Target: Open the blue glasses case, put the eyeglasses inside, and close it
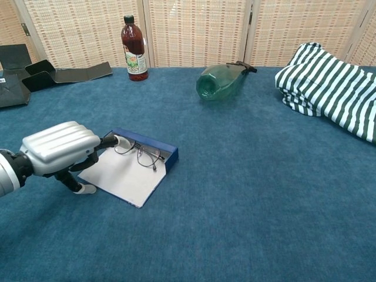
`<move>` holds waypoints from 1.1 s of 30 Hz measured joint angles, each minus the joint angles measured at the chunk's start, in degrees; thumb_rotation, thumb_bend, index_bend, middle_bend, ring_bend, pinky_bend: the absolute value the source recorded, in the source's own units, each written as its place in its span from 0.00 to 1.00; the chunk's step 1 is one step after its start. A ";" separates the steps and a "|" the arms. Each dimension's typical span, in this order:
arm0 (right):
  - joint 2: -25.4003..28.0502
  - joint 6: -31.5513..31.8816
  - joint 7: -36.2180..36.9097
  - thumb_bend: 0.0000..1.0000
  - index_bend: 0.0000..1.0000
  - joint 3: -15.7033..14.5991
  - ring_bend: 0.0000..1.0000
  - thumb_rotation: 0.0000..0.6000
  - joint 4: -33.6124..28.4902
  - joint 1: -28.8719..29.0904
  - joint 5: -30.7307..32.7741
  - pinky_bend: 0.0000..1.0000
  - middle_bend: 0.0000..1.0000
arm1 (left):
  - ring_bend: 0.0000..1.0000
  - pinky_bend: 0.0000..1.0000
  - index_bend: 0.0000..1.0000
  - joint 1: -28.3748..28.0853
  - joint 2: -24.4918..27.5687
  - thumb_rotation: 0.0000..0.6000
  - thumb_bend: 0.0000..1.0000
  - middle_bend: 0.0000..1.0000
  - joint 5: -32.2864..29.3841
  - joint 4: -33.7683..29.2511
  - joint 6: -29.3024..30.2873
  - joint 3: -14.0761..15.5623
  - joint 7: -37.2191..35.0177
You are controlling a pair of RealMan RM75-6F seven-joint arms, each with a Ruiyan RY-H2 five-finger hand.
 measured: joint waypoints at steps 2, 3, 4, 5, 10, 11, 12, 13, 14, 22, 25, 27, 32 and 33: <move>0.01 0.11 0.05 0.19 0.18 0.01 0.50 1.00 0.00 -0.11 0.09 0.28 0.35 | 0.98 1.00 0.21 0.01 -0.25 1.00 0.25 0.92 0.04 0.33 0.49 -0.22 -0.35; 0.00 0.15 0.08 0.19 0.18 0.02 0.50 1.00 0.01 -0.13 0.10 0.28 0.35 | 0.98 1.00 0.22 0.05 -0.50 1.00 0.25 0.92 0.05 0.61 0.88 -0.39 -0.71; -0.01 0.17 0.11 0.19 0.18 0.03 0.50 1.00 0.02 -0.14 0.10 0.28 0.35 | 0.98 1.00 0.22 0.08 -0.71 1.00 0.25 0.92 0.04 0.84 1.14 -0.52 -1.03; -0.02 0.19 0.12 0.19 0.18 0.04 0.50 1.00 0.03 -0.15 0.10 0.28 0.35 | 0.98 1.00 0.22 0.12 -0.91 1.00 0.25 0.92 0.00 1.07 1.28 -0.64 -1.33; 0.04 0.25 0.12 0.19 0.18 0.06 0.50 1.00 0.03 -0.15 0.01 0.28 0.35 | 0.98 1.00 0.24 0.27 -1.83 1.00 0.25 0.92 -0.26 2.07 2.41 -1.48 -3.30; 0.05 0.27 0.13 0.19 0.18 0.08 0.50 1.00 0.02 -0.16 0.00 0.28 0.35 | 0.98 1.00 0.24 0.29 -1.99 1.00 0.25 0.92 -0.25 2.24 2.80 -1.65 -3.62; 0.06 0.29 0.13 0.19 0.18 0.11 0.50 1.00 0.01 -0.15 -0.01 0.28 0.35 | 0.98 1.00 0.25 0.30 -2.17 1.00 0.25 0.92 -0.17 2.44 3.33 -1.86 -4.05; 0.06 0.30 0.11 0.19 0.18 0.12 0.50 1.00 0.01 -0.15 -0.01 0.28 0.35 | 0.98 1.00 0.25 0.29 -2.29 1.00 0.25 0.92 -0.10 2.56 3.72 -2.02 -4.43; 0.04 0.30 0.11 0.19 0.18 0.12 0.50 1.00 0.03 -0.14 -0.02 0.28 0.35 | 0.98 1.00 0.26 0.28 -2.41 1.00 0.25 0.92 -0.06 2.61 4.04 -2.19 -4.85; -0.16 0.14 0.28 0.19 0.18 0.12 0.50 1.00 0.28 -0.07 -0.03 0.28 0.35 | 0.98 1.00 0.34 -0.82 -3.93 1.00 0.25 0.92 -0.82 2.38 4.68 -4.62 -10.29; -0.15 0.13 0.43 0.19 0.18 0.13 0.50 1.00 0.48 -0.15 0.15 0.28 0.35 | 0.98 1.00 0.38 -1.63 -4.82 1.00 0.25 0.92 -0.97 2.87 4.38 -5.21 -10.97; -0.17 0.10 0.59 0.19 0.18 0.12 0.50 1.00 0.66 -0.22 0.28 0.28 0.35 | 0.98 1.00 0.41 -2.02 -5.26 1.00 0.25 0.92 -1.16 3.21 3.82 -5.37 -11.08; -0.41 -0.16 1.20 0.19 0.18 0.04 0.50 1.00 1.34 -0.35 0.62 0.28 0.35 | 0.98 1.00 0.48 -2.76 -6.24 1.00 0.26 0.92 -2.03 4.23 1.81 -5.47 -10.43; -0.45 -0.18 1.33 0.19 0.18 0.04 0.50 1.00 1.47 -0.37 0.66 0.28 0.35 | 0.98 1.00 0.49 -2.92 -6.53 1.00 0.27 0.92 -2.19 4.62 1.53 -5.46 -10.06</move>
